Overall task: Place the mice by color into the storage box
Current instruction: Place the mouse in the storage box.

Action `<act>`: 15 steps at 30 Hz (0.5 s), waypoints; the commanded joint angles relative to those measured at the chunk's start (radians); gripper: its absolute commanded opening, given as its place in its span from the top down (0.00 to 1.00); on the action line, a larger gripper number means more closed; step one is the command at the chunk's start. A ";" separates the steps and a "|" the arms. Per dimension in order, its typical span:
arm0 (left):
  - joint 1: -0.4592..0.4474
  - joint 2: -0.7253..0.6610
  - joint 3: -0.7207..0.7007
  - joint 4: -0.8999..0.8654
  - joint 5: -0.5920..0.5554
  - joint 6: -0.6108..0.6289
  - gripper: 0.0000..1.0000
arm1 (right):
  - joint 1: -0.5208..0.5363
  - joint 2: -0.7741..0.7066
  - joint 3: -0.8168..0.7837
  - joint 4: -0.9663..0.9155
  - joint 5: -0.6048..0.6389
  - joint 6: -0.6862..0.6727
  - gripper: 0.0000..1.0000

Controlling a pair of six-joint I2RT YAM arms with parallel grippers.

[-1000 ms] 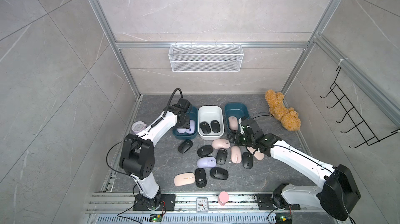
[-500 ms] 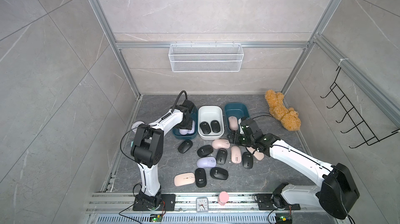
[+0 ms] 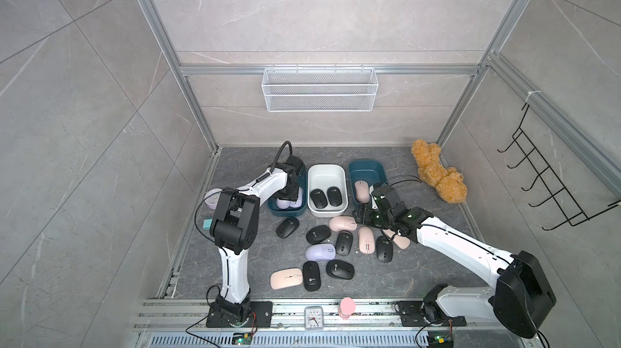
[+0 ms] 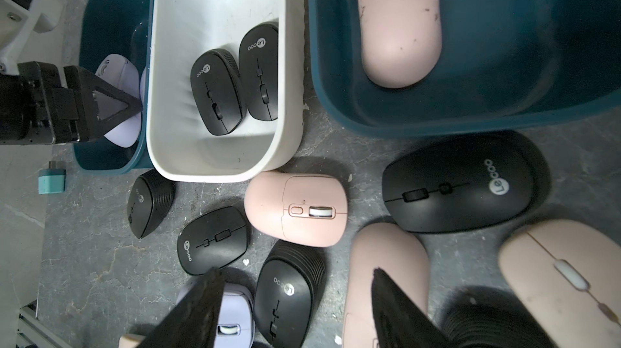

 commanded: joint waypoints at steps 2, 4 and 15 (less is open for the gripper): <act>0.005 0.007 0.044 -0.028 -0.035 -0.005 0.43 | -0.001 0.006 -0.017 0.020 0.005 -0.004 0.29; 0.004 0.009 0.045 -0.032 -0.036 -0.006 0.43 | -0.001 0.004 -0.017 0.019 0.004 -0.002 0.29; 0.005 0.024 0.062 -0.055 -0.038 -0.004 0.39 | -0.001 0.002 -0.018 0.019 0.006 0.002 0.29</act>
